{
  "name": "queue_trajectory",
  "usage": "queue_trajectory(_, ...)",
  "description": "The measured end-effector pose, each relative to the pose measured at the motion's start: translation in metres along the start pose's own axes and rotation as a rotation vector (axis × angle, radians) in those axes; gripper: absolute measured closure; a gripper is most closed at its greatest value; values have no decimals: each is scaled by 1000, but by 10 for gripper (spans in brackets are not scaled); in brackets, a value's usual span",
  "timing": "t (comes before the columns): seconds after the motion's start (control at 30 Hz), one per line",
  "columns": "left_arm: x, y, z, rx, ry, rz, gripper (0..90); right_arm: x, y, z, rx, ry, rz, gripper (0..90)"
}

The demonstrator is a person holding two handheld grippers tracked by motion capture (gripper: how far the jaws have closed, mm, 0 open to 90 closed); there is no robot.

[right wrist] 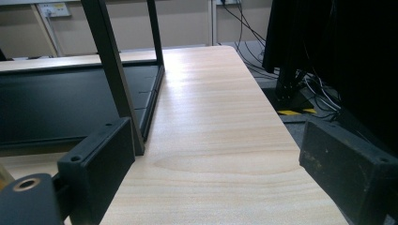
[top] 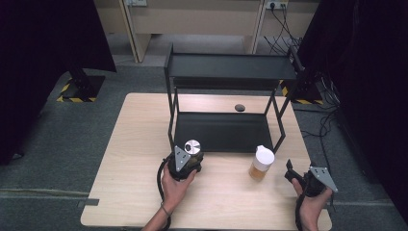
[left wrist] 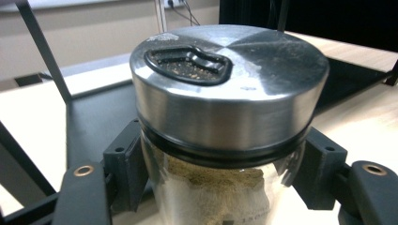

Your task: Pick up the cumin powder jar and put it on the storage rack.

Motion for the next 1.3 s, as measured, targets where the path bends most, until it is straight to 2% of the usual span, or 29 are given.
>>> queue_trajectory(0.13, 2, -10, 7, -44, -13, -5, 309, 0, 0, 0, -2, -1, 5, 110)
queue_trajectory(0.43, 6, -31, 15, -103, -26, -9, 309, 0, 0, 0, -1, -2, 7, 111)
queue_trajectory(0.83, 11, -58, 18, -143, -53, -23, 309, 1, 0, 0, 1, -3, 13, 111)
queue_trajectory(1.3, 18, -86, 17, -152, -71, -51, 309, 0, 0, 0, 0, -6, 10, 112)
Point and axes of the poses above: each handheld gripper's, and its own axes: z roughly backward along the jaws, y roughly out of its underside, x roughly to its left, the point moved 1 cm from there along -z, roughly forward along the jaws, and after that the axes turned 6 degrees about -z, right-handed, at the moved point
